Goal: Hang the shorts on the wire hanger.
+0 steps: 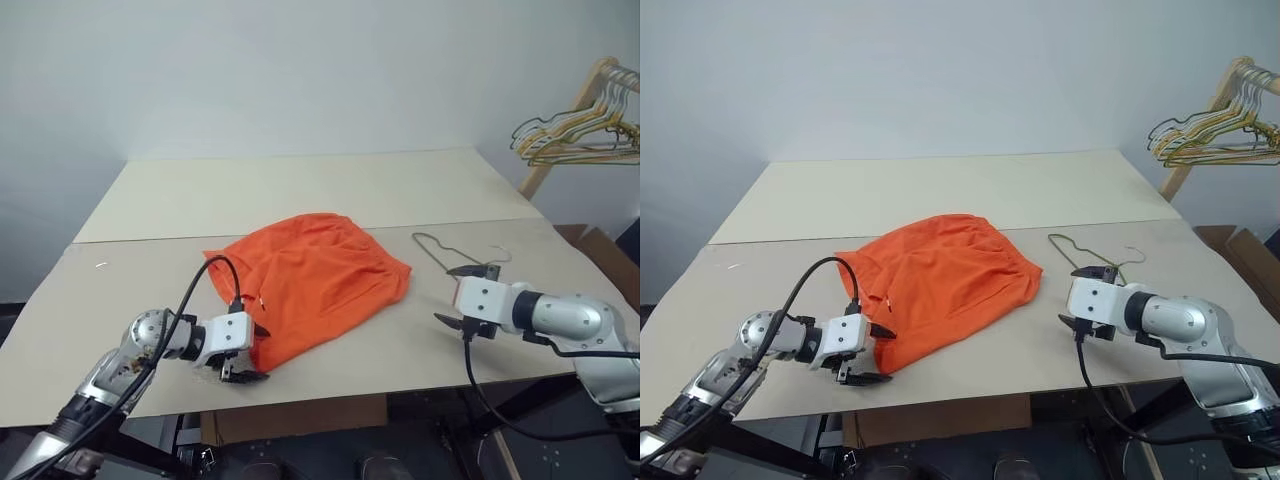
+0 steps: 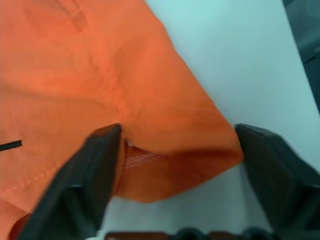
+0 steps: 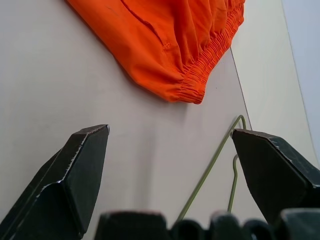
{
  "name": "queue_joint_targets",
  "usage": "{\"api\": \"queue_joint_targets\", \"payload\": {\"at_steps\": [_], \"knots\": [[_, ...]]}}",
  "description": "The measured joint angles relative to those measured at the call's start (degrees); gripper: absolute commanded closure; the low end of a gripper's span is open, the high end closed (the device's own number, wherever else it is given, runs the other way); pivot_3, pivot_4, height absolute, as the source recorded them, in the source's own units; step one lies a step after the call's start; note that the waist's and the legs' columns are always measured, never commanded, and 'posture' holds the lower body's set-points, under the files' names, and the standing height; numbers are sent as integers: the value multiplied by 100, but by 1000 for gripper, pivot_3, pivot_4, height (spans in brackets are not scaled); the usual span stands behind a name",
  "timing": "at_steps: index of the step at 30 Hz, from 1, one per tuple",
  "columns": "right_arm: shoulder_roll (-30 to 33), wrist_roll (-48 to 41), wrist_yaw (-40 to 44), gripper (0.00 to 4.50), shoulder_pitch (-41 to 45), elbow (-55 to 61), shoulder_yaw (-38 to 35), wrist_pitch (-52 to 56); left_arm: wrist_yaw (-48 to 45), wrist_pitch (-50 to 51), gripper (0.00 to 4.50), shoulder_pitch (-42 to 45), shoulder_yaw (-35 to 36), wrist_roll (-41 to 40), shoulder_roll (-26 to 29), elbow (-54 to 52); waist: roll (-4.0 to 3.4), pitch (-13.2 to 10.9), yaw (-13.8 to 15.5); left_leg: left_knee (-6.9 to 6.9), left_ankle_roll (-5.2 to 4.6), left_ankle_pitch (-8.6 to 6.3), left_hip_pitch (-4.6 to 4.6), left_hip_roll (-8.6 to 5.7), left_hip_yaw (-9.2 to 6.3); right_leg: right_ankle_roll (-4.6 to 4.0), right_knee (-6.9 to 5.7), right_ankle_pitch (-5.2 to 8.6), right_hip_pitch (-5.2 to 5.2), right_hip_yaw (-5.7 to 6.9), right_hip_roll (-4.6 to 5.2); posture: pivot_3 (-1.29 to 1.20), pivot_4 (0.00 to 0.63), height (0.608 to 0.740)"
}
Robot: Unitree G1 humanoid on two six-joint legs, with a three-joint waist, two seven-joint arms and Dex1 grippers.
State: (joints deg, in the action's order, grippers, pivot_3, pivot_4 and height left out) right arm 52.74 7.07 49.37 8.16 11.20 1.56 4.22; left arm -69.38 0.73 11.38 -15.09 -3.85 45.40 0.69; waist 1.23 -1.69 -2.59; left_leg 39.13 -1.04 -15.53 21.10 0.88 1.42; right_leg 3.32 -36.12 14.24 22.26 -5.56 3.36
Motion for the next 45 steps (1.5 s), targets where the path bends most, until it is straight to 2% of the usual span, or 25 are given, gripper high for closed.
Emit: {"api": "queue_joint_targets", "payload": {"at_steps": [7, 9, 16, 26, 34, 41, 43, 45], "knots": [[-33, 40, 16, 0, 75, -115, 29, -7, 25, -170, 3939, -13, -35, 153, 7, 31, -2, 1, -1, 0, 0, 0, -3, 0, 0, 0, -3, 0, -1, 0, -1, -60, 0, 740], [-51, 66, 16, 0, 161, -224, 49, -22, 48, -176, 4465, -13, -35, 174, 7, 52, -2, 1, -2, 0, 0, 0, -3, 1, 0, 0, -4, 0, 0, 0, -1, -57, 0, 740], [-207, 325, -110, 0, 470, -885, 419, -384, 105, -232, 4465, -116, 145, 167, 247, 40, -2, 2, -36, -1, 0, 0, -2, 3, 1, -1, -5, 0, 3, -2, -3, -52, 0, 740], [-733, 1094, -616, 0, 1422, -2308, 1190, -1796, -112, -201, 4465, -1201, 1637, -737, 1090, -730, -1, 0, -138, -15, -1, -1, 0, 6, -1, -5, -5, 1, 10, 0, 4, 5, 0, 740], [-963, 1855, -1006, 0, 1946, -3093, 1923, -3230, -83, -48, 4465, -1678, 2102, -976, 1143, -1130, -2, 0, -69, -13, -1, -1, -6, 3, -1, -6, -12, 0, 6, 1, 6, 34, 0, 740], [-1117, 2437, -1410, 0, 2544, -4001, 2267, -3973, -44, 8, 4465, -1912, 2264, -978, 1148, -1336, -1, 0, -23, -13, -1, -1, -7, 4, -1, -9, -12, -1, 7, -1, 6, 58, 0, 740], [-1130, 2437, -1403, 379, 2641, -4196, 2291, -4152, -4, 65, 4500, -1950, 2311, -978, 1148, -1372, -1, 0, -2, -13, -1, -1, -8, 4, -1, -10, -13, -1, 6, 0, 5, 58, 0, 740], [-1151, 2439, -1362, 952, 2712, -4320, 2339, -4270, 21, 74, 4500, -2025, 2348, -978, 1148, -1404, 0, 0, 3, -13, -1, -1, -10, 5, -2, -11, -15, -1, 5, -1, 5, 73, 0, 740]]}}
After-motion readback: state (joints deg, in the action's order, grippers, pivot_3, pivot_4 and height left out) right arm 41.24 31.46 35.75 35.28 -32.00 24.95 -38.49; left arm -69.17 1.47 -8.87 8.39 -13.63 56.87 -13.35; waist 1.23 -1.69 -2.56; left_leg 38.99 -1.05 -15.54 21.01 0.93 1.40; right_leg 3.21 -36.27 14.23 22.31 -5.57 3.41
